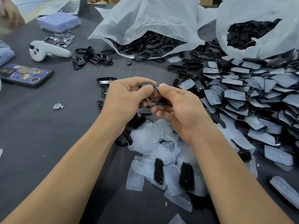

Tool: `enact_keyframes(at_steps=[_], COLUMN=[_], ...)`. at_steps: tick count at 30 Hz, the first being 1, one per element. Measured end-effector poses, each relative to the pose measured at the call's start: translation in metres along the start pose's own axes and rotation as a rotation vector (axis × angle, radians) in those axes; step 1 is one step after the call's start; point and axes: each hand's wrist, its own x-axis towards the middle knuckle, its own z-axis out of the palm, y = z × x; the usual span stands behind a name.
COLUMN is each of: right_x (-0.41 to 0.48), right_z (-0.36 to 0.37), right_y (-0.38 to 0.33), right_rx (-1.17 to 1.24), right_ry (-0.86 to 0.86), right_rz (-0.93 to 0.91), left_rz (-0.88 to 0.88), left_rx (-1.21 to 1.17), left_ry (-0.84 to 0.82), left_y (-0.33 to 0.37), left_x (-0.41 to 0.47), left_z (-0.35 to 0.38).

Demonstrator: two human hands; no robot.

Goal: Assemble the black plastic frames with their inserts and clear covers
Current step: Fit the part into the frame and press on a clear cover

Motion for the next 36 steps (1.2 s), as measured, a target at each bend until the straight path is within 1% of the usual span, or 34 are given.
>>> enact_keyframes(at_steps=[1,3,4,6,7,8,9,14,17,19,21,25,28,32,36], right_x=[0.002,0.006,0.007,0.009,0.011,0.012,0.012,0.007,0.003,0.001,0.001,0.002,0.002,-0.001,-0.002], right_z=[0.001,0.0,0.001,0.005,0.006,0.006,0.006,0.002,-0.001,0.0,0.002,0.003,0.001,0.002,0.001], right_y=[0.003,0.011,0.015,0.022,0.024,0.026,0.026,0.023,0.018,0.014,0.012,0.01,0.008,0.005,0.004], right_rx=[-0.132,-0.649,-0.907,-1.329,-1.475,-1.553,-1.556,-1.315,-0.972,-0.742,-0.572,-0.465,-0.432,-0.378,-0.33], right_ry=[0.054,0.197,0.204,0.112,0.082,0.069,0.079,0.187,0.234,0.209,0.172,0.155,0.172,0.182,0.252], right_rz=[-0.087,-0.327,-0.388,-0.383,-0.387,-0.403,-0.422,-0.492,-0.464,-0.384,-0.306,-0.255,-0.233,-0.219,-0.232], left_rz=[-0.048,-0.117,-0.14,-0.164,-0.165,-0.161,-0.154,-0.135,-0.156,-0.178,-0.192,-0.204,-0.223,-0.234,-0.248], left_rx=[-0.045,-0.072,-0.079,-0.094,-0.074,-0.035,0.006,0.044,0.086,0.041,-0.024,-0.061,-0.136,-0.209,-0.179], left_ry=[0.078,0.199,0.229,0.242,0.235,0.226,0.222,0.257,0.234,0.201,0.156,0.044,-0.023,-0.061,-0.062], left_y=[-0.001,-0.003,-0.004,-0.008,-0.011,-0.012,-0.014,-0.013,-0.011,-0.01,-0.007,-0.008,-0.008,-0.006,-0.005], left_x=[0.001,0.005,0.006,0.005,0.002,-0.001,-0.004,-0.009,-0.01,-0.01,-0.011,-0.014,-0.014,-0.014,-0.015], left_z=[-0.002,-0.013,-0.02,-0.029,-0.031,-0.031,-0.031,-0.032,-0.029,-0.027,-0.023,-0.02,-0.023,-0.025,-0.023])
